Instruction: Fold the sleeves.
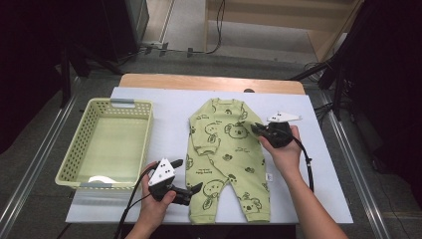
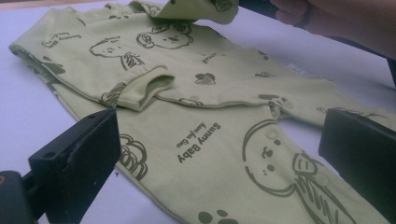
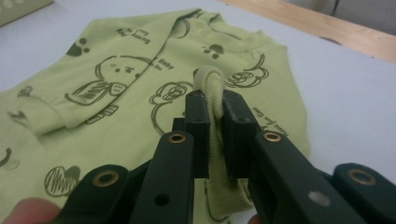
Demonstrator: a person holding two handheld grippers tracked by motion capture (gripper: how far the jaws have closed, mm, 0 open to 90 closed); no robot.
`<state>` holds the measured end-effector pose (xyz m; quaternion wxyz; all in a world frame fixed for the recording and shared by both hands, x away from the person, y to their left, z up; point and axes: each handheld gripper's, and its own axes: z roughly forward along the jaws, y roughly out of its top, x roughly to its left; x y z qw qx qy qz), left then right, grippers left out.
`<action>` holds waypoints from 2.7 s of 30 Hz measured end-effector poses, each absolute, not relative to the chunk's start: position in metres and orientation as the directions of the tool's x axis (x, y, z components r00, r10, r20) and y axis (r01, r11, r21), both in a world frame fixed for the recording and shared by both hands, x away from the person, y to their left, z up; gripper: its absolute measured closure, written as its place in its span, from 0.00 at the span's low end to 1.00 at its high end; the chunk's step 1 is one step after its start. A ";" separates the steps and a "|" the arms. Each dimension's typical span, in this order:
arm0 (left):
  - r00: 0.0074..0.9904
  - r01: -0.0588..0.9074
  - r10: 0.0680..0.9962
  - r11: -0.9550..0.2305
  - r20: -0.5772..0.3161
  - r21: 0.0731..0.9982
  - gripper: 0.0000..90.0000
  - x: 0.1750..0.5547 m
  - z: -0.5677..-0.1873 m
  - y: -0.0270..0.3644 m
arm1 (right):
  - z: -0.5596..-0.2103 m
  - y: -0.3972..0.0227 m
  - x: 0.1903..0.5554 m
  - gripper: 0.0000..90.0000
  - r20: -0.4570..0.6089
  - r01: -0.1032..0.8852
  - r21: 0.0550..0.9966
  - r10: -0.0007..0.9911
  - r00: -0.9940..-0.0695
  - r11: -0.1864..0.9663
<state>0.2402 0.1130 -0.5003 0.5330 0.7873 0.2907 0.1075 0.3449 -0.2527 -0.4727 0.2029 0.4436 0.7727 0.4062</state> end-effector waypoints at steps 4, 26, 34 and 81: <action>0.808 0.342 0.572 -0.264 -0.139 0.902 0.00 0.240 -0.500 0.113 | -0.479 -0.248 0.338 0.89 0.052 0.514 0.810 0.838 -0.543 0.283; 0.812 0.344 0.567 -0.274 -0.138 0.898 0.00 0.241 -0.500 0.113 | -0.511 -0.220 0.316 0.88 0.003 0.506 0.765 0.784 -0.621 0.398; 0.812 0.342 0.568 -0.275 -0.136 0.899 0.00 0.241 -0.500 0.112 | -0.518 -0.216 0.316 0.85 -0.055 0.506 0.728 0.776 -0.629 0.462; 0.814 0.338 0.565 -0.273 -0.134 0.901 0.00 0.240 -0.500 0.112 | -0.499 -0.261 0.275 0.07 0.142 0.532 0.816 0.815 -0.562 0.224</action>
